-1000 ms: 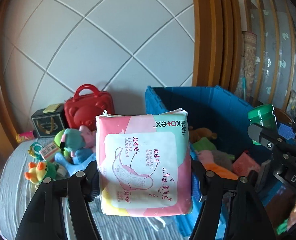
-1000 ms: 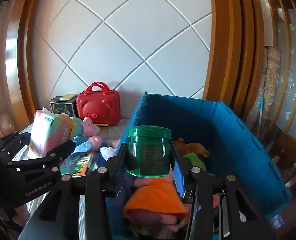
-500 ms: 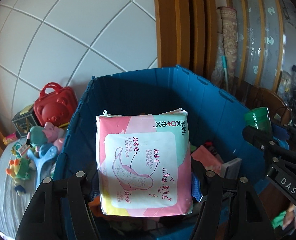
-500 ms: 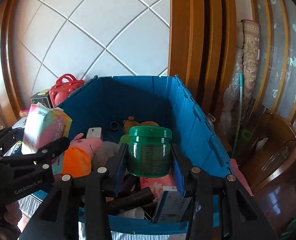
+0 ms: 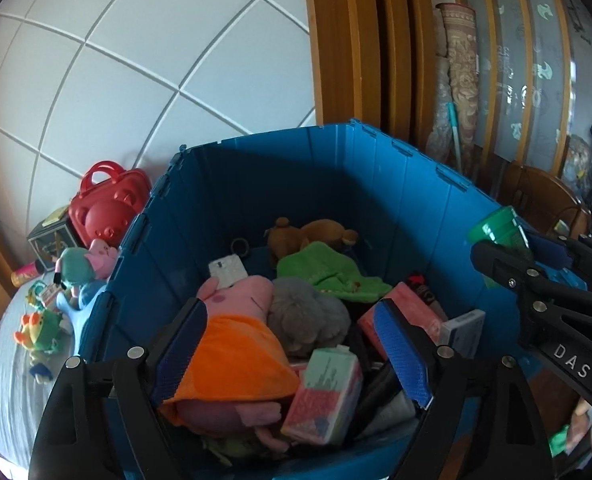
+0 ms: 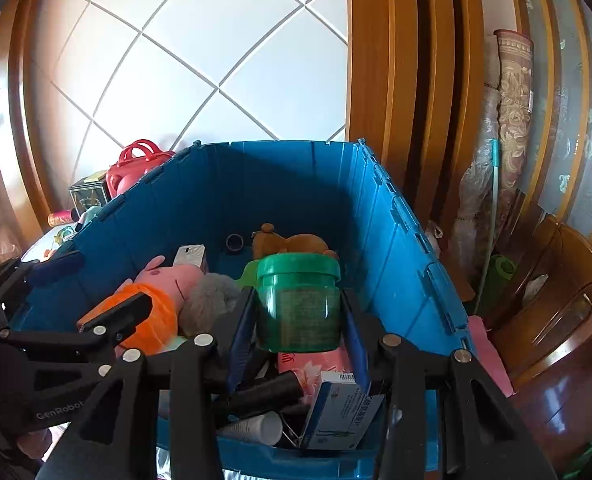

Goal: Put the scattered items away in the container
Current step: 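Open both tools to drop the pad pack and green jar into the box, then move both tools back over the items on the bed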

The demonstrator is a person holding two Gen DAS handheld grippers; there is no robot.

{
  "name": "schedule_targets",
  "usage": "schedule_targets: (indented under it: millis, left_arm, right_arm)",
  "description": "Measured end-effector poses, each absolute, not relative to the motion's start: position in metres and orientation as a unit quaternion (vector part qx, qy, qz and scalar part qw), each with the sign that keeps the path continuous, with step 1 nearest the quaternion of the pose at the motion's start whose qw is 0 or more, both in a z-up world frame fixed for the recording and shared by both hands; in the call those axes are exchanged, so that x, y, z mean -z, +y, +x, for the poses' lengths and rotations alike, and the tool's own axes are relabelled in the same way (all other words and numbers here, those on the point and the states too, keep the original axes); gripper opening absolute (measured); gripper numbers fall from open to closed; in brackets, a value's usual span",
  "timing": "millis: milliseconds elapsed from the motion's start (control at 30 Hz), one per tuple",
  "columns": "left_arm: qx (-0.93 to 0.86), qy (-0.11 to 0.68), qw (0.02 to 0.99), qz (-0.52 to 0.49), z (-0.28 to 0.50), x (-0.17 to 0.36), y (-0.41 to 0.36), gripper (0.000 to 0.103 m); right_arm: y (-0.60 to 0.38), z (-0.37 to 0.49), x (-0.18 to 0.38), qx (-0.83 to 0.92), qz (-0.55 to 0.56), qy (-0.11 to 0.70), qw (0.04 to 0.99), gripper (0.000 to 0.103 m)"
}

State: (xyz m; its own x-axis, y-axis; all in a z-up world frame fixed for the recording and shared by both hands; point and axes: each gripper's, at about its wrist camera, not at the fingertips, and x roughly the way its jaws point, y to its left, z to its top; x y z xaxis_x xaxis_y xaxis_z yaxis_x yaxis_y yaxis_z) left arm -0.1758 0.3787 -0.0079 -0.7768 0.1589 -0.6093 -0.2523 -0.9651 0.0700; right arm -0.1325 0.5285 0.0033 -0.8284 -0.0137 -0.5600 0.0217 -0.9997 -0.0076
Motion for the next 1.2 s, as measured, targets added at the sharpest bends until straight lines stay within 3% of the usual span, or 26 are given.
schedule_targets:
  millis: [100,367,500,1200]
  left_arm:
    - [-0.939,0.071,0.105,-0.319,-0.176,0.009,0.376,0.086]
    - [-0.940,0.068,0.102,-0.317,-0.170,0.008,0.368,0.087]
    - [-0.941,0.065,0.103,-0.314,-0.165,0.006,0.365,0.087]
    - [-0.944,0.057,0.121,-0.302,-0.094,0.002,0.308,0.094]
  right_arm:
    - [0.529,-0.131,-0.004,0.957,0.291,0.005,0.008,0.083]
    - [0.532,-0.123,-0.006,0.958,0.287,-0.001,-0.001,0.085]
    - [0.532,-0.119,-0.008,0.959,0.283,-0.002,-0.006,0.101]
    - [0.507,-0.066,-0.010,0.961,0.276,-0.009,-0.008,0.103]
